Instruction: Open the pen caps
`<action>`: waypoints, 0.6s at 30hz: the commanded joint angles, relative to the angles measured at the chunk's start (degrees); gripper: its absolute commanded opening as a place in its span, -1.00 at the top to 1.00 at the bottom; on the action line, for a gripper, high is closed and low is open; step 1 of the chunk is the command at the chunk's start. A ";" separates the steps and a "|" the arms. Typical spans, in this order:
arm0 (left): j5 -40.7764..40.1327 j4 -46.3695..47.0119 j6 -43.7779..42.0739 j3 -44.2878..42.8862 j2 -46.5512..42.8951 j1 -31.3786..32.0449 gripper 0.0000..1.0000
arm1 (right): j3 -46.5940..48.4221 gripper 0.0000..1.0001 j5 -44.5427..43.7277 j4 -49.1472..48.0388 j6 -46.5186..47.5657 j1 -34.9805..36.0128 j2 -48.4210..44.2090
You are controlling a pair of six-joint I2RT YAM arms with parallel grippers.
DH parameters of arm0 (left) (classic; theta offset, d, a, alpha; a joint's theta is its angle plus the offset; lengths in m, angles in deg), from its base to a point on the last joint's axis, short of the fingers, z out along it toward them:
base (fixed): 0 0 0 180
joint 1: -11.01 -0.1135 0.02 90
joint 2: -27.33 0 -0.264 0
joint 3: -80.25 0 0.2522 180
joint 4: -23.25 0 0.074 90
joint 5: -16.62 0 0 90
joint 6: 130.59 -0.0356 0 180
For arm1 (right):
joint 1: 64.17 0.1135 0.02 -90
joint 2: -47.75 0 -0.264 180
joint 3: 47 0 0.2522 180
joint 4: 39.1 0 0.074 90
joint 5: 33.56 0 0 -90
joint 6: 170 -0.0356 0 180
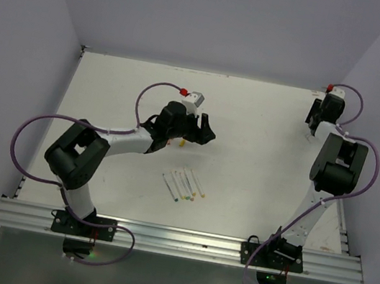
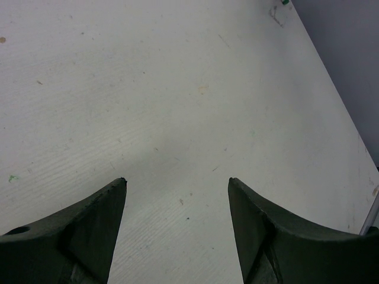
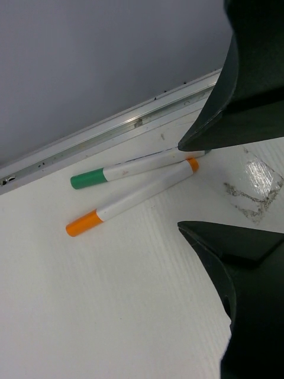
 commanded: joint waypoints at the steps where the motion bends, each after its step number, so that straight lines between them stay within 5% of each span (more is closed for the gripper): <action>1: 1.03 3.52 0.24 0.52 0.49 -0.56 -0.45 | 3.58 -0.08 -0.83 0.12 1.08 -0.22 1.96; 18: 2.00 4.14 0.59 0.88 0.67 -0.91 -0.45 | 5.52 -0.04 0.14 2.33 2.05 -0.31 4.96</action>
